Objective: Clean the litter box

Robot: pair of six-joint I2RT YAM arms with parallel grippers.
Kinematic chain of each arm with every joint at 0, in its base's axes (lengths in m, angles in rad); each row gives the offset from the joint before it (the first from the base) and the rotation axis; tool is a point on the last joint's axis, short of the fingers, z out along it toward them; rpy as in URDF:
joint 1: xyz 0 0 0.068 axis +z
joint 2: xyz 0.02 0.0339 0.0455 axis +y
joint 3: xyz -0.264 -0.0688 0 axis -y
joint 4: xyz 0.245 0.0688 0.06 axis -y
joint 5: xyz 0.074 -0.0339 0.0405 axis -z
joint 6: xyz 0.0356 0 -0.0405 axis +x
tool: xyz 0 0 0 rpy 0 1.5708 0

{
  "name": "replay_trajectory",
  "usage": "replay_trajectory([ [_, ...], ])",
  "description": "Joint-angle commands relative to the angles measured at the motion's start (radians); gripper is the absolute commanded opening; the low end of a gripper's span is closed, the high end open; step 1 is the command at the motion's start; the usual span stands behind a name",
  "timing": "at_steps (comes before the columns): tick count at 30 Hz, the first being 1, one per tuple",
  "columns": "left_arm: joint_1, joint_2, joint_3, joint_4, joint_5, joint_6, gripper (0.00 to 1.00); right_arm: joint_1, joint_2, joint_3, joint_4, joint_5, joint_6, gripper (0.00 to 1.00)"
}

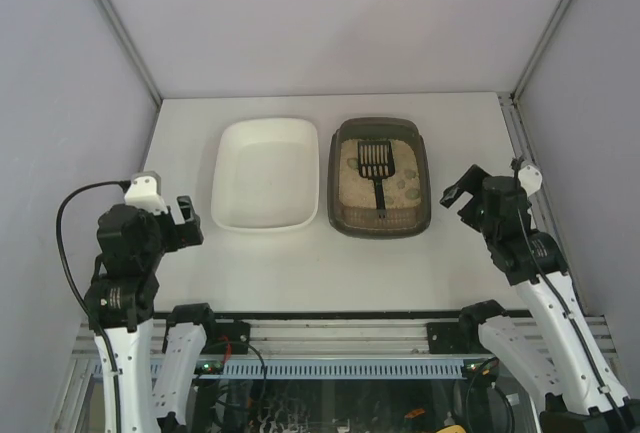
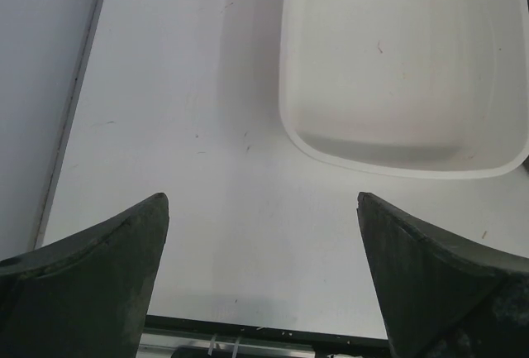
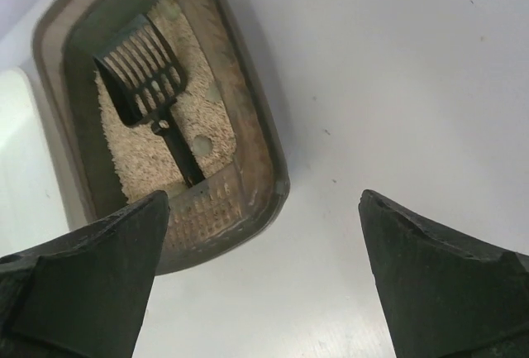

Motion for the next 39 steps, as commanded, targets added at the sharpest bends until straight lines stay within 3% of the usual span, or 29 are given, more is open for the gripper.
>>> replay_trajectory([
  [1, 0.010, -0.015, -0.020, 0.056, -0.050, 0.003, 1.00, -0.002, -0.066, 0.018, 0.107, 0.010, -0.017, 0.99],
  [3, 0.023, -0.021, -0.022, 0.059, -0.125, -0.015, 1.00, -0.007, -0.083, 0.035, 0.137, -0.002, -0.075, 1.00],
  [6, 0.055, -0.053, -0.025, 0.062, -0.091, -0.007, 1.00, -0.007, -0.100, 0.024, 0.199, -0.013, -0.133, 1.00],
  [9, 0.056, -0.095, -0.025, 0.064, -0.052, 0.002, 1.00, -0.010, -0.108, 0.021, 0.201, 0.034, -0.062, 1.00],
  [12, 0.058, -0.095, -0.025, 0.065, -0.054, 0.000, 1.00, -0.020, -0.156, -0.015, 0.250, -0.052, -0.064, 1.00],
  [14, 0.061, -0.065, -0.026, 0.065, -0.051, 0.000, 1.00, -0.027, -0.177, -0.065, 0.319, -0.156, -0.147, 0.87],
  [16, 0.066, -0.041, -0.025, 0.064, -0.051, 0.003, 1.00, -0.030, -0.154, -0.058, 0.303, -0.211, -0.182, 0.83],
  [19, 0.066, -0.011, -0.025, 0.068, -0.068, 0.032, 1.00, -0.028, -0.053, -0.015, 0.239, -0.283, -0.203, 0.81],
  [22, 0.066, 0.094, 0.029, 0.073, -0.034, 0.058, 1.00, -0.011, 0.101, 0.040, 0.231, -0.321, -0.222, 0.66],
  [24, 0.066, 0.205, 0.104, 0.085, 0.074, 0.048, 1.00, 0.037, 0.239, 0.113, 0.237, -0.312, -0.271, 0.64],
  [26, 0.065, 0.330, 0.175, 0.101, 0.288, 0.002, 1.00, 0.104, 0.404, 0.217, 0.214, -0.243, -0.316, 0.64],
  [29, 0.027, 0.500, 0.241, 0.176, 0.508, -0.147, 1.00, 0.196, 0.619, 0.362, 0.193, -0.122, -0.346, 0.63],
  [34, -0.155, 0.711, 0.367, 0.258, 0.426, -0.218, 1.00, 0.214, 0.858, 0.447, 0.193, -0.128, -0.323, 0.50],
  [39, -0.183, 0.770, 0.349, 0.474, 0.521, -0.378, 1.00, 0.227, 0.978, 0.444, 0.221, -0.127, -0.298, 0.48],
])
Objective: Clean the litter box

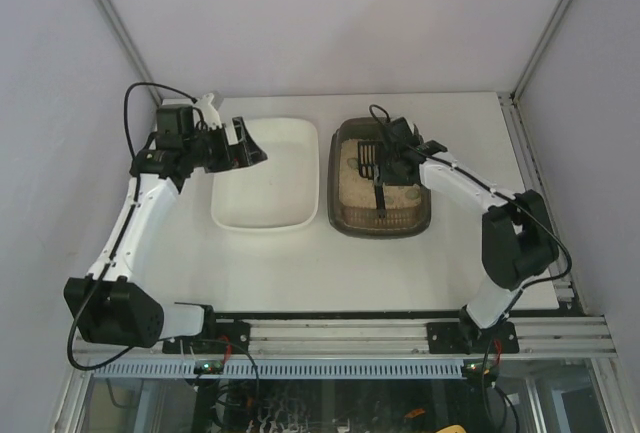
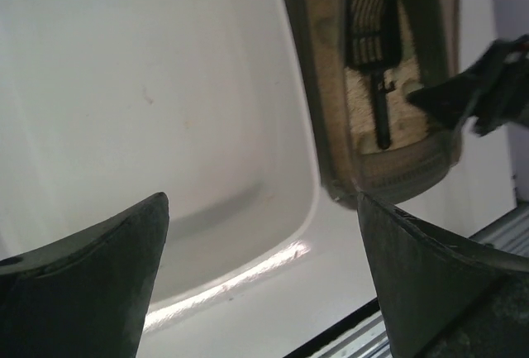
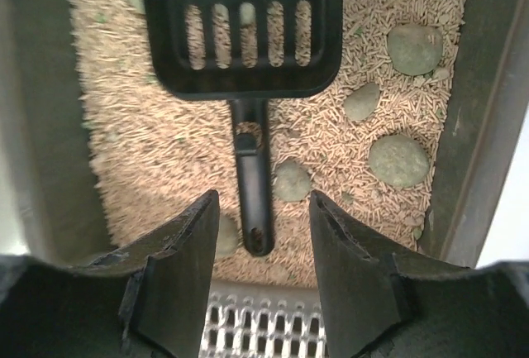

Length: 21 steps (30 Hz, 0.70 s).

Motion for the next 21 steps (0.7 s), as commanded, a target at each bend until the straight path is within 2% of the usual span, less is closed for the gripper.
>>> replay_trajectory([
  [1, -0.009, 0.013, 0.059, 0.225, 0.135, -0.179, 1.00, 0.007, 0.054, 0.027, 0.022, 0.031, 0.008, 0.48],
  [7, -0.031, 0.093, 0.080, 0.242, 0.205, -0.251, 1.00, 0.002, 0.140, 0.045, 0.024, 0.033, 0.008, 0.50],
  [15, -0.035, 0.085, 0.062, 0.219, 0.194, -0.195, 1.00, -0.012, 0.207, 0.065, 0.080, 0.003, -0.003, 0.47],
  [21, -0.035, 0.080, 0.036, 0.200, 0.191, -0.171, 1.00, -0.012, 0.264, 0.109, 0.083, -0.018, 0.000, 0.36],
])
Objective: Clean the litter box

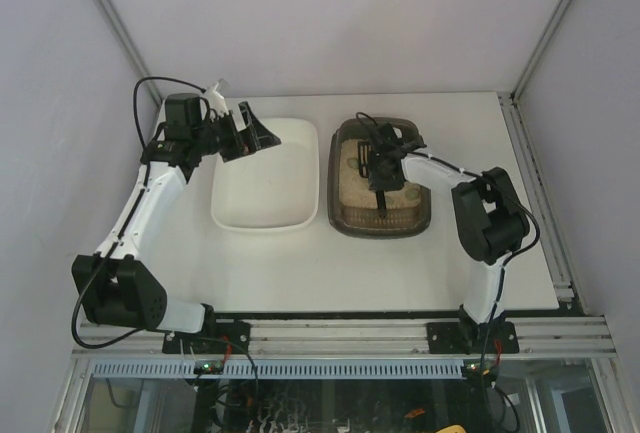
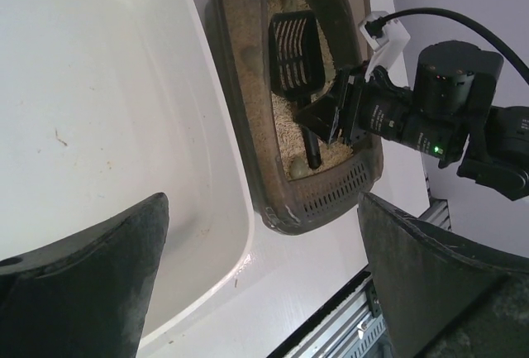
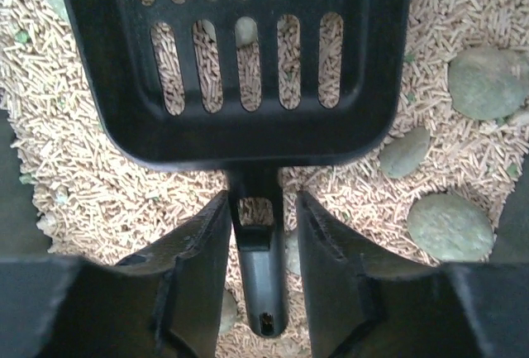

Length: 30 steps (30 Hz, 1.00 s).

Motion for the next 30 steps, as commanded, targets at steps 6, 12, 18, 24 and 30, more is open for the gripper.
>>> replay_trajectory([
  [6, -0.004, -0.043, -0.011, 0.003, 0.016, 0.050, 1.00, -0.006, 0.015, 0.074, 0.019, 0.030, -0.003, 0.05],
  [12, -0.005, -0.045, -0.017, 0.007, 0.033, 0.055, 1.00, -0.007, -0.062, 0.104, -0.025, 0.079, -0.034, 0.00],
  [18, -0.040, 0.084, 0.191, -0.133, 0.100, 0.122, 1.00, -0.004, -0.112, 0.178, -0.111, 0.027, -0.073, 0.00],
  [24, -0.072, 0.281, 0.440, -0.212, 0.222, 0.162, 1.00, 0.012, -0.142, 0.216, -0.193, -0.054, -0.084, 0.00],
  [30, -0.116, 0.439, 0.563, -0.156, 0.227, 0.157, 1.00, 0.063, -0.189, 0.138, -0.184, -0.018, -0.099, 0.00],
])
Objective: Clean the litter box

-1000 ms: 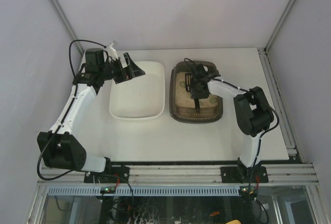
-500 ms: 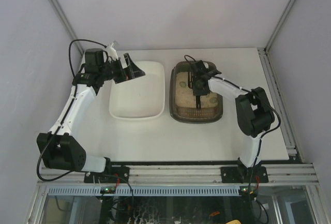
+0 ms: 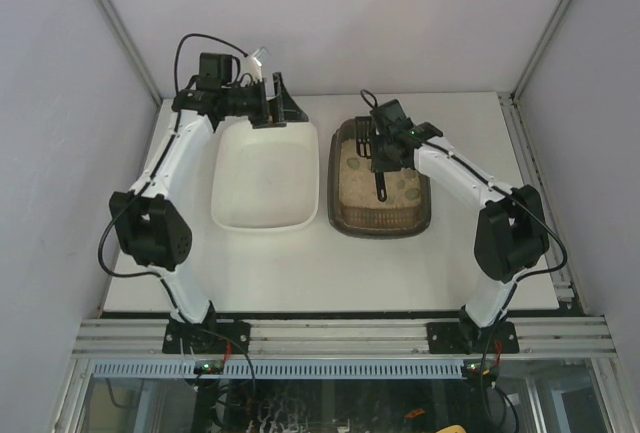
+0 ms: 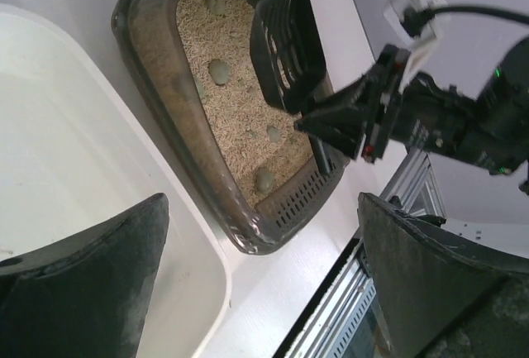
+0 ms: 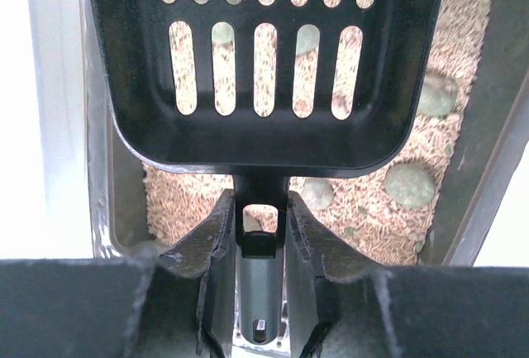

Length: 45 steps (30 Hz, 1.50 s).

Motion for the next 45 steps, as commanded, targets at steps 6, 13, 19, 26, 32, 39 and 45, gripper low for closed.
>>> replay_trajectory([
  [6, -0.130, 0.190, 0.137, 0.087, 0.062, 0.040, 1.00, 0.094, -0.123, -0.084, -0.010, 0.047, -0.031, 0.00],
  [13, -0.200, 0.290, 0.213, 0.100, 0.044, 0.022, 1.00, 0.137, -0.184, -0.096, -0.012, 0.063, -0.017, 0.00],
  [19, -0.215, 0.307, 0.213, 0.124, 0.026, 0.012, 1.00, 0.161, -0.202, -0.096, -0.015, 0.030, -0.010, 0.00],
  [26, -0.222, 0.307, 0.193, 0.234, 0.111, -0.098, 0.99, 0.187, -0.190, -0.096, 0.000, -0.007, 0.003, 0.00],
  [32, -0.241, 0.281, 0.131, 0.349, 0.158, -0.173, 0.17, 0.190, -0.204, -0.096, -0.003, -0.002, 0.012, 0.00],
  [39, -0.242, 0.241, 0.015, 0.516, 0.245, -0.296, 0.00, 0.173, -0.254, -0.146, 0.019, 0.001, 0.030, 0.05],
  [45, -0.237, 0.185, -0.065, 0.618, 0.269, -0.331, 0.00, 0.057, -0.356, -0.299, 0.136, -0.218, 0.082, 0.44],
])
